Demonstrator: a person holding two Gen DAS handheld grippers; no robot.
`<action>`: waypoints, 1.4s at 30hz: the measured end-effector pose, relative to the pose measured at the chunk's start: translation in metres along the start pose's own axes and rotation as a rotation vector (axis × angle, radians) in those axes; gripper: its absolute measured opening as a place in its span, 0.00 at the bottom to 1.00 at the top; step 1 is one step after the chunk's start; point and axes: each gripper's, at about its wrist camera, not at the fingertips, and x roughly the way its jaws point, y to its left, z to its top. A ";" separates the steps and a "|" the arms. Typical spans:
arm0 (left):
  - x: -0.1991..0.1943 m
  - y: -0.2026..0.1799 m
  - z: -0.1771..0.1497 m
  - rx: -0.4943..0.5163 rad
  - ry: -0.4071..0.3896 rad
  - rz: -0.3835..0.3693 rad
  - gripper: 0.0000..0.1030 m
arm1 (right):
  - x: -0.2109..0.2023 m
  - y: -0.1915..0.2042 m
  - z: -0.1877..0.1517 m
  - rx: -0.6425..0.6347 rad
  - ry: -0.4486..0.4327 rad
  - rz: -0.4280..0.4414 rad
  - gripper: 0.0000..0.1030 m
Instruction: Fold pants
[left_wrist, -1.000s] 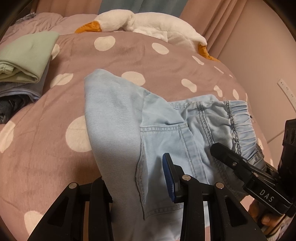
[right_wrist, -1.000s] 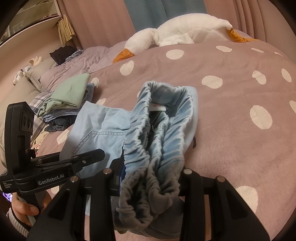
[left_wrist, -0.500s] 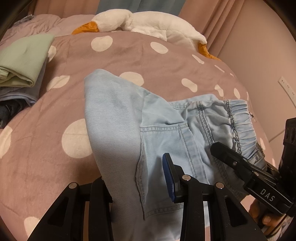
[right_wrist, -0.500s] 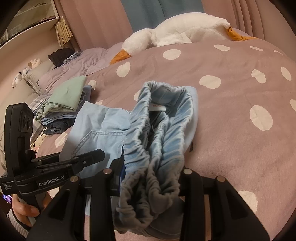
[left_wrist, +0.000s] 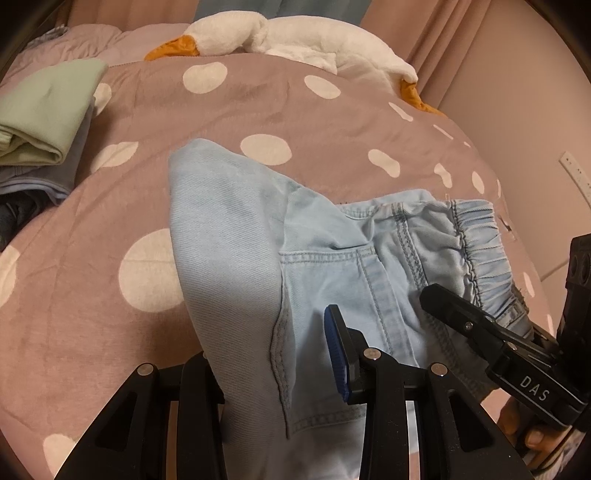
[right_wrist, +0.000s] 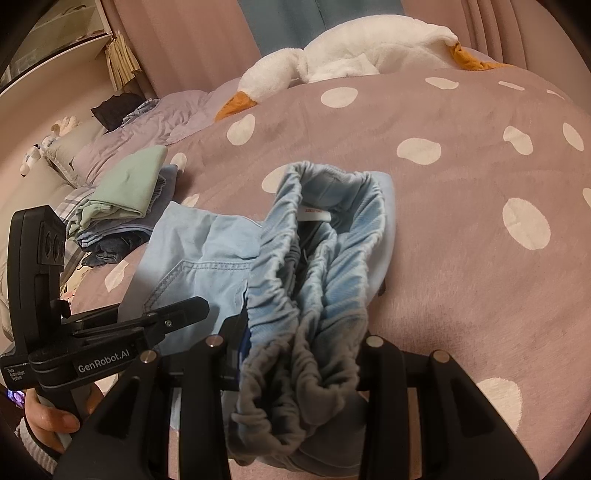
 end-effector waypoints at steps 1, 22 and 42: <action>0.000 0.000 0.000 0.000 0.001 0.001 0.34 | 0.001 0.000 0.000 0.001 0.001 0.000 0.36; 0.006 0.000 0.001 0.013 0.010 0.021 0.34 | 0.012 -0.006 -0.002 0.011 0.024 -0.008 0.36; 0.013 0.004 0.003 0.017 0.027 0.046 0.34 | 0.022 -0.016 -0.004 0.043 0.050 -0.006 0.37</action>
